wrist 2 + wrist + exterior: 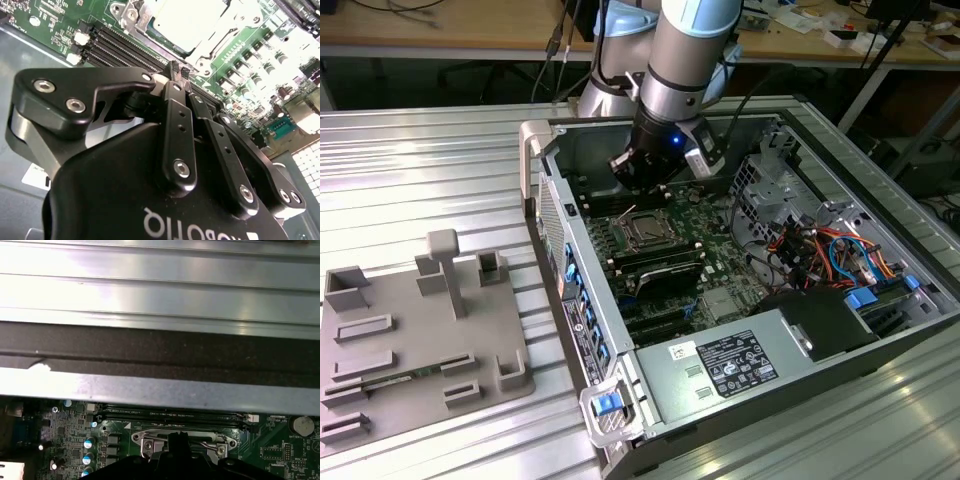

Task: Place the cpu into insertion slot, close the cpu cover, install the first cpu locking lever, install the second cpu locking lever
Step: 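Install the first cpu locking lever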

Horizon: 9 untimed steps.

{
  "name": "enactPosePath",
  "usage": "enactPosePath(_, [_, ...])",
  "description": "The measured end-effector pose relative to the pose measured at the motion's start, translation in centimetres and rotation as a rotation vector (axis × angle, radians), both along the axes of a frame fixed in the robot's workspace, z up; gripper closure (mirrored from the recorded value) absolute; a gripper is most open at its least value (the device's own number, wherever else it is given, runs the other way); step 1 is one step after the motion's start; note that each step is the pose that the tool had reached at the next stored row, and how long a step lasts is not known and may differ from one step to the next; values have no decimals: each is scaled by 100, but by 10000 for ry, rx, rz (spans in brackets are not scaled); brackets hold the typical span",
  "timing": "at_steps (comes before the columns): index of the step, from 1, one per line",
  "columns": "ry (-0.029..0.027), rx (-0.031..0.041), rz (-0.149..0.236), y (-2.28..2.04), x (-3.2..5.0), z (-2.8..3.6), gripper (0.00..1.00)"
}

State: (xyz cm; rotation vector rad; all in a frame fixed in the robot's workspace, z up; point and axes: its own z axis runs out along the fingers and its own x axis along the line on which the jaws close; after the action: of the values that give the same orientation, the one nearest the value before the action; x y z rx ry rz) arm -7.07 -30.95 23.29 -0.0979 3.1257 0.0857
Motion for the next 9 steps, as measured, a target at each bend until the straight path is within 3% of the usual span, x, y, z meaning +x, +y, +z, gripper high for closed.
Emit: enactPosePath(9, [3, -1, 0, 19, 108, -76, 89])
